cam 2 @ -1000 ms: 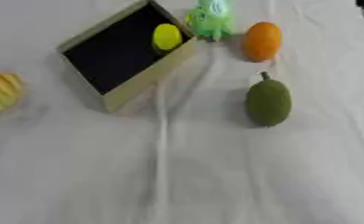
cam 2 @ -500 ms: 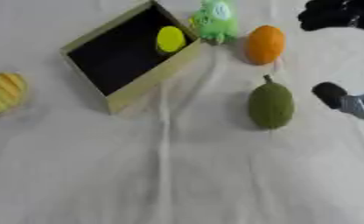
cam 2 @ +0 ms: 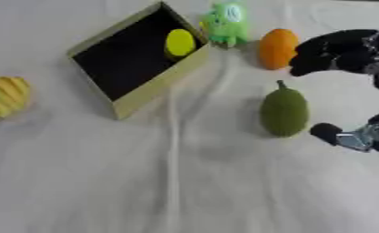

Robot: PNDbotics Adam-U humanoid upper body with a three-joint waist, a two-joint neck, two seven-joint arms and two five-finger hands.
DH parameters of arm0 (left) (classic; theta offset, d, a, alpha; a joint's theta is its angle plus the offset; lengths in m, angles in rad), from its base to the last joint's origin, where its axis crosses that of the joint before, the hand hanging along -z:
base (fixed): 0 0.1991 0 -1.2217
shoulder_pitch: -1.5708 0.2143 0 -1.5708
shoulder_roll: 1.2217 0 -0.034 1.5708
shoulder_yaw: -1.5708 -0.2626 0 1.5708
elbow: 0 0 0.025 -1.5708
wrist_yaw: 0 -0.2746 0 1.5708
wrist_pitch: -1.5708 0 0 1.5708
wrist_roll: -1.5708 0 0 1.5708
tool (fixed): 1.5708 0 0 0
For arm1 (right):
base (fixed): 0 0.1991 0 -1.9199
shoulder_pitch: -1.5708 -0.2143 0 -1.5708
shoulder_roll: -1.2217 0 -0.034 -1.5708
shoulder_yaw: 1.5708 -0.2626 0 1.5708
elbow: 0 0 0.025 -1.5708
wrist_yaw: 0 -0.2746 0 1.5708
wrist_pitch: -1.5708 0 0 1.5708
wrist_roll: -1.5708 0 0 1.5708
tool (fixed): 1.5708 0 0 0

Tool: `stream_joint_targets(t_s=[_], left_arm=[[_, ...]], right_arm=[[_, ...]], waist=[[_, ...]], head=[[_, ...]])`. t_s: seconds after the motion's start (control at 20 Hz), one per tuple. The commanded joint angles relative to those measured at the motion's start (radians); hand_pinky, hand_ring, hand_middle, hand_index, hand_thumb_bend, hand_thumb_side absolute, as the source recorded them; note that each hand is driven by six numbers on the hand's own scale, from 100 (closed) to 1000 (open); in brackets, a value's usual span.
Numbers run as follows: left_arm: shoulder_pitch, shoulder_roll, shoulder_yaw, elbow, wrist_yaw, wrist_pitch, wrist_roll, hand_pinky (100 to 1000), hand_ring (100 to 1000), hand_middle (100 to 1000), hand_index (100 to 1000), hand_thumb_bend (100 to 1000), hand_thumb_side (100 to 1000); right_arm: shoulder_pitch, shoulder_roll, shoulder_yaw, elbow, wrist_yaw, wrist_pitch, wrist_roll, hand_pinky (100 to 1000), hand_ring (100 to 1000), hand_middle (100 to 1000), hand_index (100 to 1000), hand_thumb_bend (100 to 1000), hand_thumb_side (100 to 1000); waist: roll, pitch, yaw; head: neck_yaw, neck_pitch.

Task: Pick up objects on the table and place them in the box.

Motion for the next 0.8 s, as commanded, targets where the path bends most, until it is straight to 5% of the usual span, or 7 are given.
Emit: stream_joint_targets(t_s=[0.05,0.8], left_arm=[[-0.011,0.023,0.002,-0.016,0.004,-0.002,0.0,716,739,738,850,460,424],[-0.017,0.012,-0.005,-0.016,0.011,-0.003,-0.007,715,740,738,849,459,424]], right_arm=[[-0.018,-0.039,0.01,-0.015,-0.011,0.019,0.033,862,906,810,870,311,549],[-0.081,0.043,0.101,-0.014,-0.024,0.195,0.147,881,914,767,858,332,482]], waist=[[0.001,-0.024,0.001],[0.004,-0.022,0.016]], head=[[-0.008,-0.014],[-0.017,-0.021]])
